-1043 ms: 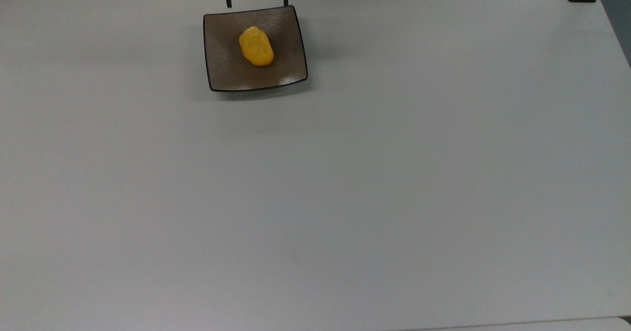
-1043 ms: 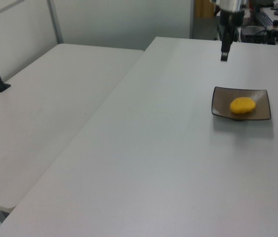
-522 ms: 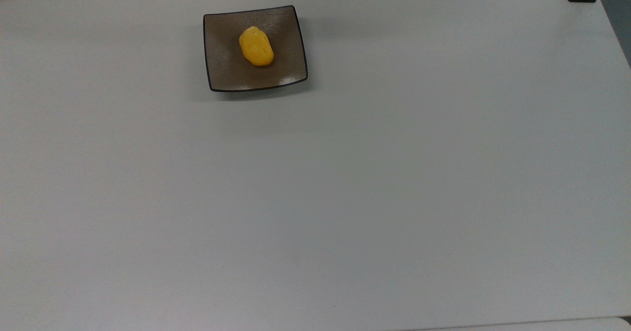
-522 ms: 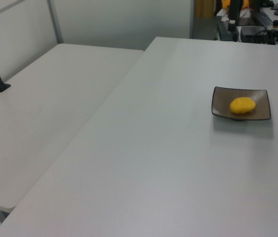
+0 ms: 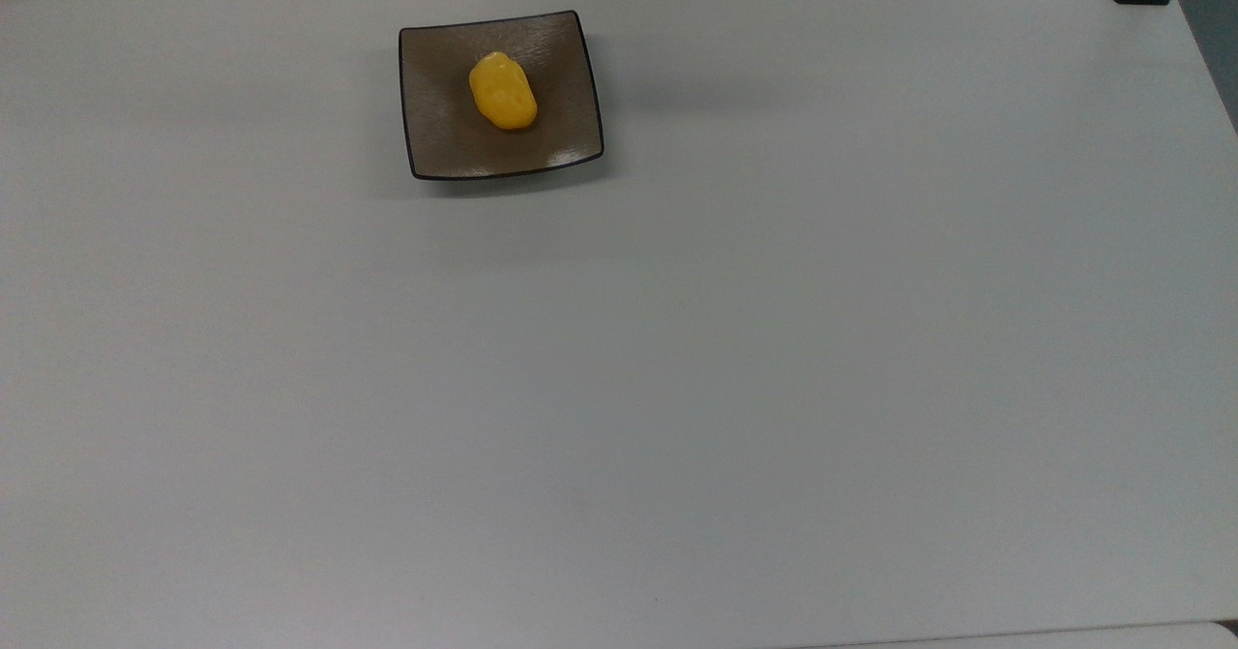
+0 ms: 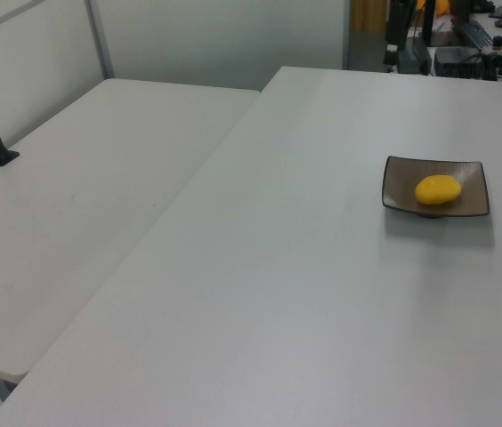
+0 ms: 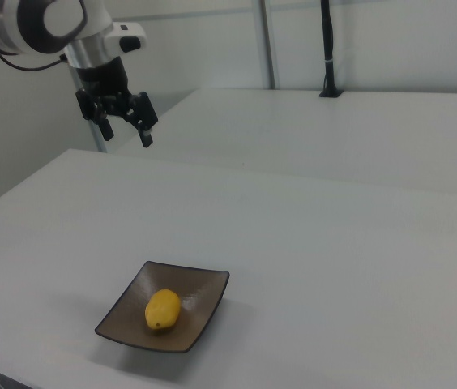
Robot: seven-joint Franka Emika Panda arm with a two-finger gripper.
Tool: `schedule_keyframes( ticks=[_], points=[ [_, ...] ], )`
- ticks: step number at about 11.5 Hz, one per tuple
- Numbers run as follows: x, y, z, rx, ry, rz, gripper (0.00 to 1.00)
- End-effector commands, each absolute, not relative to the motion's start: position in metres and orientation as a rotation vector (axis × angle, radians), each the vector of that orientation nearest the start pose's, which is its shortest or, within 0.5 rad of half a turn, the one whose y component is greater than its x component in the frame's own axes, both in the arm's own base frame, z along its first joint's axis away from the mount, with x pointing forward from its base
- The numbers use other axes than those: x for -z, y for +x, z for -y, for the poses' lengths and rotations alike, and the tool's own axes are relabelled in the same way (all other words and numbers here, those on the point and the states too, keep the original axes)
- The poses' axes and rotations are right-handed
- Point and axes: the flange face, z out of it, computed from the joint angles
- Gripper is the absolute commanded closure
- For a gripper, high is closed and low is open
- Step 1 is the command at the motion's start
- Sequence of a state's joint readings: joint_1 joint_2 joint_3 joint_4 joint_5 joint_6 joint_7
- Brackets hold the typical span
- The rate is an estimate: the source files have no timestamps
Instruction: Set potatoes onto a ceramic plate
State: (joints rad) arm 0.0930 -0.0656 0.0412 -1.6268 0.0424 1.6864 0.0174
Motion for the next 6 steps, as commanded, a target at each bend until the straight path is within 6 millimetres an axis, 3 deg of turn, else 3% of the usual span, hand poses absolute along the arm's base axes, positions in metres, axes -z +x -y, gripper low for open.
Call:
schedule_keyframes(
  ticks=[1, 6],
  points=[
    [-0.6413, 0.5467, -0.0691, 0.208, -3.049, 0.267, 0.00],
    [-0.6405, 0.5468, -0.0682, 0.206, -3.050, 0.253, 0.00]
  ],
)
